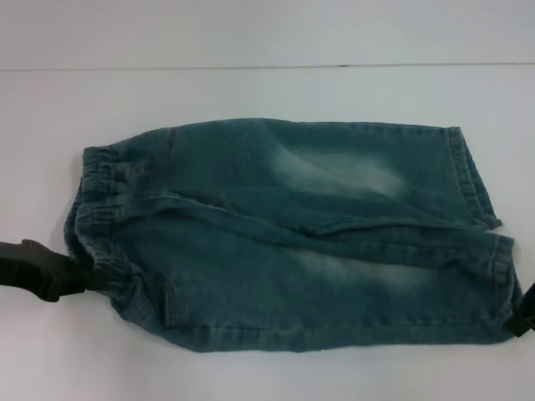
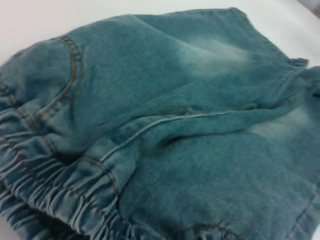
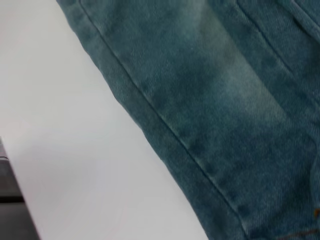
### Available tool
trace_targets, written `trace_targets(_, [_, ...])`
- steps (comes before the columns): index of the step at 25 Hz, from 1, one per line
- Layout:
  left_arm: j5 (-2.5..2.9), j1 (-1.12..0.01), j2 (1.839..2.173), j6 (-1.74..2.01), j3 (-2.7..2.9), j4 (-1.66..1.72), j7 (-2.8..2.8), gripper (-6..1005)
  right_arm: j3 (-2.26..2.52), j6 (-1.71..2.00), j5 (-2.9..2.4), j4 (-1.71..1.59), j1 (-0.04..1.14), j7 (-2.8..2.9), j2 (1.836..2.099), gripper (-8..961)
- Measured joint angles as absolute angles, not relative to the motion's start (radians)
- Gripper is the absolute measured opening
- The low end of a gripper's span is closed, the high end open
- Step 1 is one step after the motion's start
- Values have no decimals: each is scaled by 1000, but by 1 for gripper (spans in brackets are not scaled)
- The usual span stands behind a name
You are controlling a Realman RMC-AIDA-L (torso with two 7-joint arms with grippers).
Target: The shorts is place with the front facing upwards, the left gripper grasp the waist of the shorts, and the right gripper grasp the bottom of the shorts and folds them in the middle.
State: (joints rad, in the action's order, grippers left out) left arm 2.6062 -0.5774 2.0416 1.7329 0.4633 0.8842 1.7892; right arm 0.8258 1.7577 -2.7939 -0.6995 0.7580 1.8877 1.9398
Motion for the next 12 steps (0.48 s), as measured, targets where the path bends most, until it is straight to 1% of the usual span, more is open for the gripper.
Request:
trace_targets(7, [2607,-581,2014,1844,460,900,1809,48,698,1884,-2791,-702,747,1782,1909,3])
trace_targets(12, [2602,-598,2005,1865,457,906,1842,48,624,1875,-2774,-702,742,1748,1904,2])
